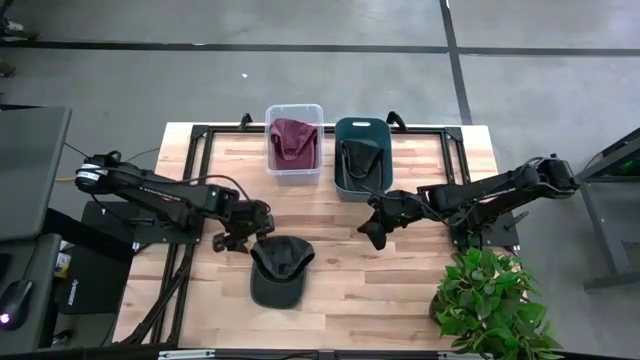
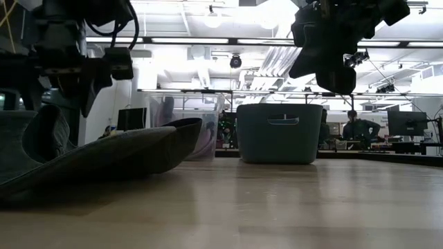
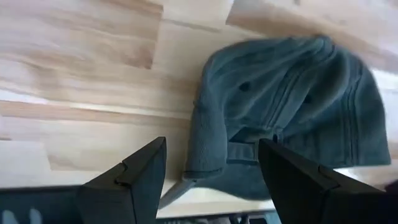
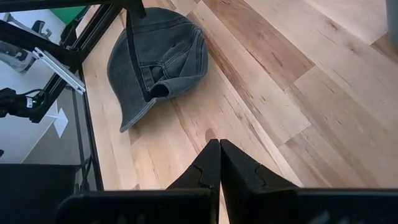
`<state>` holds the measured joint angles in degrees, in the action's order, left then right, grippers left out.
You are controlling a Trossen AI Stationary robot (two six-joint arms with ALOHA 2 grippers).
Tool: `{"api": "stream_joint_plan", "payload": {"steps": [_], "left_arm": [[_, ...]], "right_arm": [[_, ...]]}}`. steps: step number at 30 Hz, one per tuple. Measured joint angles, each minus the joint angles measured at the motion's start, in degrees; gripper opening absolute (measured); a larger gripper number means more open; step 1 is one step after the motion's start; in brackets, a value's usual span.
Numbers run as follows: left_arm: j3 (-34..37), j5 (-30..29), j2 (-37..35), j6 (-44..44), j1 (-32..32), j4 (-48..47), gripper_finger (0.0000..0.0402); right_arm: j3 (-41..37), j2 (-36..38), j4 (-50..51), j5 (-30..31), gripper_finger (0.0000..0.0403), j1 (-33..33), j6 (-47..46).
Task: Pick & Place hat
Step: Put the black cap into the green bin
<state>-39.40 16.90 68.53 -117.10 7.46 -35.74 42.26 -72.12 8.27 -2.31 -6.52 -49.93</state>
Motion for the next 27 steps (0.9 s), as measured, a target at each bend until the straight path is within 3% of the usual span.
{"api": "stream_joint_plan", "payload": {"steps": [17, 22, 27], "left_arm": [[1.7, 3.4, 8.6, 0.2, 0.0, 9.6, 0.0231], [1.7, 5.0, 8.6, 0.3, 0.0, 9.9, 0.0189], [1.7, 5.5, 8.6, 1.4, 0.0, 10.6, 0.0119]], "right_arm": [[0.0, 0.0, -0.3, -1.1, 0.0, 0.0, -0.1], [0.0, 0.0, -0.4, -1.1, 0.0, 0.0, -0.3], [0.0, 0.0, -0.4, -1.1, 0.0, 0.0, 0.3]]}}
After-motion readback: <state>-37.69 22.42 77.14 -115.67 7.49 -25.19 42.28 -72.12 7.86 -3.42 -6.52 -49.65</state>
